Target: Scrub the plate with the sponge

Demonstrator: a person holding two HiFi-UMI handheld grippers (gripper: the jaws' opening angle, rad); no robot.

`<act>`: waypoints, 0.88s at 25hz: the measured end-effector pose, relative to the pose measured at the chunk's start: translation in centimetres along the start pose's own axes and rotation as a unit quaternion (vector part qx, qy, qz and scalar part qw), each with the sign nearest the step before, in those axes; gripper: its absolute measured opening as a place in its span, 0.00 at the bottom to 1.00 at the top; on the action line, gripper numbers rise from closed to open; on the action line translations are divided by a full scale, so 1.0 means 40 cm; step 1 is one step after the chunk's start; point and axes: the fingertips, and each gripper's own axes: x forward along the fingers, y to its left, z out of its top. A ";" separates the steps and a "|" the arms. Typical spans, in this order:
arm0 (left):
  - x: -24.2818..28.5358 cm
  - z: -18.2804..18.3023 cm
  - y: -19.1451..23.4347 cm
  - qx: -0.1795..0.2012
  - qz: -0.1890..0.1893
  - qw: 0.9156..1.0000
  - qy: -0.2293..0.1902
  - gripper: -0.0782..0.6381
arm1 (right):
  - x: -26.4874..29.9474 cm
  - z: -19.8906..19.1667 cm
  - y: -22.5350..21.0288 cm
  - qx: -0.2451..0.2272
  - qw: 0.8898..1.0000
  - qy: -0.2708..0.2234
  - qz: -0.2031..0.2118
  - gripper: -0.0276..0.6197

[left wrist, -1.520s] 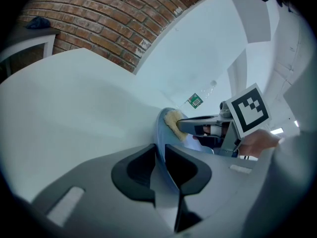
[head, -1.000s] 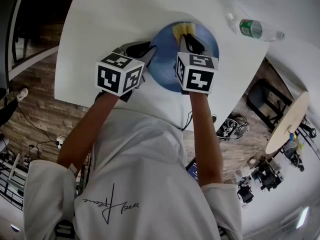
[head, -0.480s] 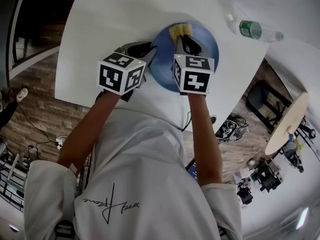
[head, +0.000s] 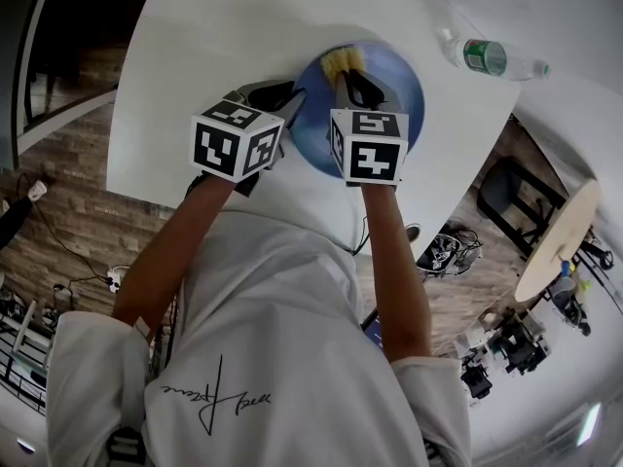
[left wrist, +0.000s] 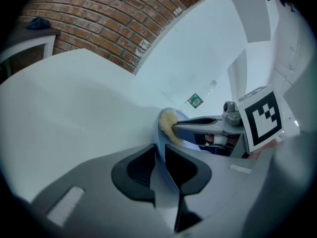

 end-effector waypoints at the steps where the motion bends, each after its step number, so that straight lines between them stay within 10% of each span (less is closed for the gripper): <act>1: 0.000 0.000 0.000 0.000 0.001 1.000 0.000 0.21 | 0.000 0.000 0.001 0.000 1.000 0.000 0.000 0.11; 22: -0.005 0.000 -0.001 0.008 0.008 1.000 -0.007 0.21 | -0.017 -0.023 0.053 -0.026 1.000 0.004 0.007 0.11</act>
